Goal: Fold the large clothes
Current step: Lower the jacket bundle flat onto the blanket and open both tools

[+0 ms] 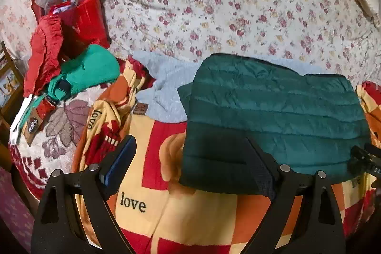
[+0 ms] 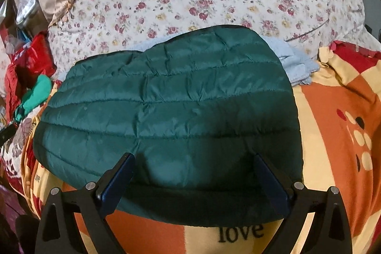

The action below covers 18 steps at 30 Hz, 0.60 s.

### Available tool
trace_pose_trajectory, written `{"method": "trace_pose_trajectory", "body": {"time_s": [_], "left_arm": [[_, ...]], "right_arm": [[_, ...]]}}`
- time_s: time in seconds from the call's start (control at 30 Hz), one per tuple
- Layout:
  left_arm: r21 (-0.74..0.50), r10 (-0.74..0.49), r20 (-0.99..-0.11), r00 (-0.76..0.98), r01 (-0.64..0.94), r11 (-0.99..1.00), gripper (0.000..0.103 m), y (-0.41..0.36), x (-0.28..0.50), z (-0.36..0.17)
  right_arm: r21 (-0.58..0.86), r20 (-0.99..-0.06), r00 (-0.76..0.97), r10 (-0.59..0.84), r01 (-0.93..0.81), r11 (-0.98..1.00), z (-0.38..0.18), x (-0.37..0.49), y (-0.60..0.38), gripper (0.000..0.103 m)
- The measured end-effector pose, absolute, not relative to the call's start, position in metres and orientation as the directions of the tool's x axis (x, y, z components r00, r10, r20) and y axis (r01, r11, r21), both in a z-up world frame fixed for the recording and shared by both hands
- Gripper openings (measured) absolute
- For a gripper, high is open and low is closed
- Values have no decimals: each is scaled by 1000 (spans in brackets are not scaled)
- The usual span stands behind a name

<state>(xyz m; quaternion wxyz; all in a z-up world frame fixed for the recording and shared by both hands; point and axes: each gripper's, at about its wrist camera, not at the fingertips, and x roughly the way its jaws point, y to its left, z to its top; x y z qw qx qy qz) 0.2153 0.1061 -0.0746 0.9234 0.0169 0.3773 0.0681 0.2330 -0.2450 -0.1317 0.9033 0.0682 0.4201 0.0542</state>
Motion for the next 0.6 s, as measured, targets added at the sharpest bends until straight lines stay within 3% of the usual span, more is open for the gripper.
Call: {"method": "trace_pose_trajectory", "body": {"time_s": [0.6], "left_arm": [[71,127,-712,691,-109,991,91,109,233,-89]], "right_arm": [[111,-766,634,106,-32,993,-141,239,-244,100]]}}
